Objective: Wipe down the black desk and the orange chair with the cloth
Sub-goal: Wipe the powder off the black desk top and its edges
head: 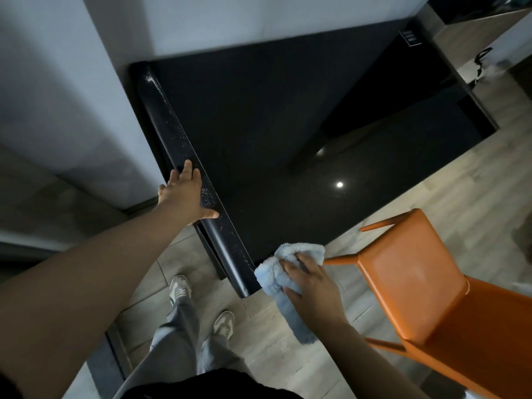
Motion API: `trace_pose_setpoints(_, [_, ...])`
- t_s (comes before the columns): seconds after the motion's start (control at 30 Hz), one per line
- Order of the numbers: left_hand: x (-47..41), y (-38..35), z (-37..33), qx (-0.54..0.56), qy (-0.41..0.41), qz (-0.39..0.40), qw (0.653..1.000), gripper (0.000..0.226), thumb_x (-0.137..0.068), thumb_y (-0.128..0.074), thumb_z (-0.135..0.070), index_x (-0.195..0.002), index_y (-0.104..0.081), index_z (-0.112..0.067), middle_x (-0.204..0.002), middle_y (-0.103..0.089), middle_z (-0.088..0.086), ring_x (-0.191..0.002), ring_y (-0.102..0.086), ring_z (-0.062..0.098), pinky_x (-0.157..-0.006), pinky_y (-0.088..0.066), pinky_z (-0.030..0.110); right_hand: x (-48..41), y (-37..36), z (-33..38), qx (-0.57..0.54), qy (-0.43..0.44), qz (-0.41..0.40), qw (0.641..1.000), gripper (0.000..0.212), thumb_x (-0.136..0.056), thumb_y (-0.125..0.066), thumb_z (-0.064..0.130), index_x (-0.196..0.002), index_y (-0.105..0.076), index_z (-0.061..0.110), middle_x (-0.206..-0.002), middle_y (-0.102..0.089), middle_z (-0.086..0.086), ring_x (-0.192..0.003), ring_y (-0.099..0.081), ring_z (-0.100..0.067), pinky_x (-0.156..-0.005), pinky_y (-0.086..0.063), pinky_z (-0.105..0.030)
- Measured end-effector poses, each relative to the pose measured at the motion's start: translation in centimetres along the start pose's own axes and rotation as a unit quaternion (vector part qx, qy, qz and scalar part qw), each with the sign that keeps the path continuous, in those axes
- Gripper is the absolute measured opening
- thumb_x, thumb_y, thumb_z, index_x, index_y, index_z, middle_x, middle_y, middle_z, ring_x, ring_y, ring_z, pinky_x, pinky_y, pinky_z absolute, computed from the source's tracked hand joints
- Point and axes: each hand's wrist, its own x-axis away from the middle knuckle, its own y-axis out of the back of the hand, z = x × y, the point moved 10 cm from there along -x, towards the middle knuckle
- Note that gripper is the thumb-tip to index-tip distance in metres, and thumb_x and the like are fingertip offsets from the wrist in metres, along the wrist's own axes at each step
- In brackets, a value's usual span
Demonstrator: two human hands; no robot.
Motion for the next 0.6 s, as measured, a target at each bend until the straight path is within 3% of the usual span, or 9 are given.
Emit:
trace_pose_setpoints(0.2, [0.0,-0.1,-0.1,0.006,-0.002,0.004,1.000,0.118,-0.072,-0.071,-0.059,-0.153,-0.001,-0.012,-0.160,0.015,0.007,-0.147,-0.005,0.034,-0.113,-0.028,0.054,-0.2,3.4,-0.8,0.001,-0.043,-0.059,0.997,0.049,-0.096,-0.053,0.038,-0.143,-0.042,0.037,-0.143,-0.045,0.004,-0.120,-0.052,-0.009,-0.089,-0.045,-0.017])
trace_pose_setpoints(0.37, [0.0,0.1,0.2,0.018,-0.031,0.002,0.999,0.115,-0.073,-0.070,-0.060,-0.153,-0.001,-0.014,-0.160,0.015,0.005,-0.145,-0.016,0.029,-0.111,-0.035,0.047,-4.7,9.4,1.5,-0.088,-0.060,-0.157,0.982,0.054,-0.091,-0.061,0.036,-0.142,-0.043,0.036,-0.139,-0.047,0.003,-0.116,-0.053,-0.011,-0.085,-0.041,-0.019])
trace_pose_setpoints(0.47, [0.1,0.5,0.8,0.041,-0.064,-0.003,0.997,0.111,-0.075,-0.070,-0.057,-0.153,-0.003,-0.016,-0.160,0.014,0.001,-0.143,-0.022,0.026,-0.109,-0.038,0.044,-9.5,11.2,4.4,-0.093,-0.039,-0.168,0.981,0.054,-0.092,-0.059,0.036,-0.142,-0.041,0.038,-0.140,-0.045,0.007,-0.116,-0.052,-0.009,-0.085,-0.039,-0.018])
trace_pose_setpoints(0.6, [0.2,0.0,1.4,0.046,-0.086,0.017,0.995,0.113,-0.076,-0.067,-0.060,-0.153,0.006,-0.020,-0.158,0.023,-0.004,-0.147,-0.011,0.027,-0.113,-0.033,0.043,-16.9,11.6,8.6,-0.100,-0.023,-0.150,0.983,0.054,-0.091,-0.059,0.036,-0.143,-0.042,0.036,-0.139,-0.044,0.007,-0.111,-0.054,-0.012,-0.078,-0.046,-0.024])
